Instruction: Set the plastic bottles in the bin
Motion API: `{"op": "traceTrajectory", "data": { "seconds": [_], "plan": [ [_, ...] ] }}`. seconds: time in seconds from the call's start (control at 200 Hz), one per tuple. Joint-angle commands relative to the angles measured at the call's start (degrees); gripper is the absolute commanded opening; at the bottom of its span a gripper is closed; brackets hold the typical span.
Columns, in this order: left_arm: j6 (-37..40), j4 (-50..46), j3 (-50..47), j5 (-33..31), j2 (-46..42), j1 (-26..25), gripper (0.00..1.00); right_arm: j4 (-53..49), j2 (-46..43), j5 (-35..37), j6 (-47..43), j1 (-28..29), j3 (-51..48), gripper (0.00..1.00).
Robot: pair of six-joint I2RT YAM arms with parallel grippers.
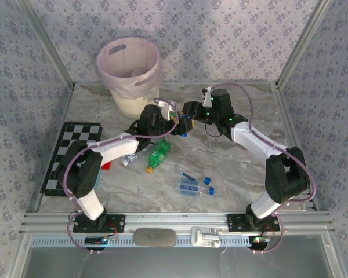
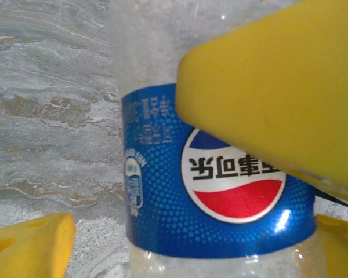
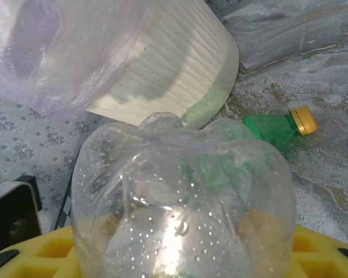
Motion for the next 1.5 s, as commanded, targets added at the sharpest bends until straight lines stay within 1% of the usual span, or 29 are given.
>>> {"op": "traceTrajectory", "data": {
  "seconds": [0.0, 0.055, 0.21, 0.35, 0.41, 0.47, 0.595, 0.74, 0.88, 0.964, 1.059, 1.079, 1.094, 1.209, 1.324, 1.494],
  "plan": [
    [-0.49, 2.03, 2.09, 1.69, 1.1, -0.46, 0.93, 1.35, -1.8, -1.23, 0.98, 0.34, -0.59, 0.53],
    [-0.51, 1.99, 2.19, 1.76, 1.23, -0.47, 0.9, 1.3, -1.94, -1.15, 0.9, 0.31, -0.58, 0.53],
    [-0.08, 1.83, 2.08, 1.77, 1.14, -0.47, 0.69, 1.33, -1.85, -1.05, 0.7, 0.31, -0.58, 0.53],
    [0.19, 1.36, 2.01, 1.35, 0.9, -0.49, 0.58, 1.81, -1.67, -1.21, 0.88, 0.35, -0.72, 0.54],
    [0.24, 1.02, 2.02, 1.04, 0.79, -0.48, 0.54, 1.98, -1.74, -1.32, 1.03, 0.27, -0.72, 0.56],
    [0.37, 0.45, 2.02, 0.54, 0.59, -0.5, 0.51, 2.1, -1.99, -1.3, 1.06, 0.21, -0.71, 0.62],
    [1.14, -1.29, 1.8, -1.16, -0.11, -0.44, 0.49, 3.03, -2.94, -1.29, 1.71, -0.97, -1.5, 0.72],
    [1.78, -3.44, 1.27, -2.74, -0.95, -0.24, 0.48, 6.31, -5.11, -2.5, 3.77, -3.45, -3.84, 0.79],
    [2.33, -5.07, 0.81, -3.77, -2.04, 0.33, 0.48, 5.81, -7.28, -1.69, 2.85, -5.3, -5.47, 0.85],
    [4.18, -7.66, 1.57, -4.44, -3.34, 1.16, 0.48, 4.87, -8.42, -0.52, 1.9, -6.08, -6.62, 0.9],
    [7.74, -12.69, 4.13, -4.93, -5.18, 2.52, 0.48, 4.27, -8.98, 0.71, 0.87, -6.5, -8.07, 0.96],
    [8.65, -13.83, 4.98, -5.06, -5.52, 2.84, 0.48, 4.2, -8.99, 1.14, 0.57, -6.54, -8.52, 0.99],
    [9.24, -14.7, 5.55, -5.07, -5.73, 3.16, 0.48, 4.19, -8.98, 1.32, 0.49, -6.51, -8.62, 1.0],
    [14.94, -23.84, 12.56, -4.46, -6.57, 5.4, 0.48, 3.99, -8.8, 3.23, -0.68, -6.41, -10.58, 1.0],
    [22.95, -34.05, 22.19, -5.5, -6.44, 7.25, 0.48, 3.97, -8.05, 4.38, -1.95, -6.08, -12.15, 1.0],
    [34.25, -47.34, 37.54, -8.42, -4.04, 10.2, 0.48, 3.52, -6.51, 3.71, -3.25, -5.61, -12.69, 1.0]
  ]
}}
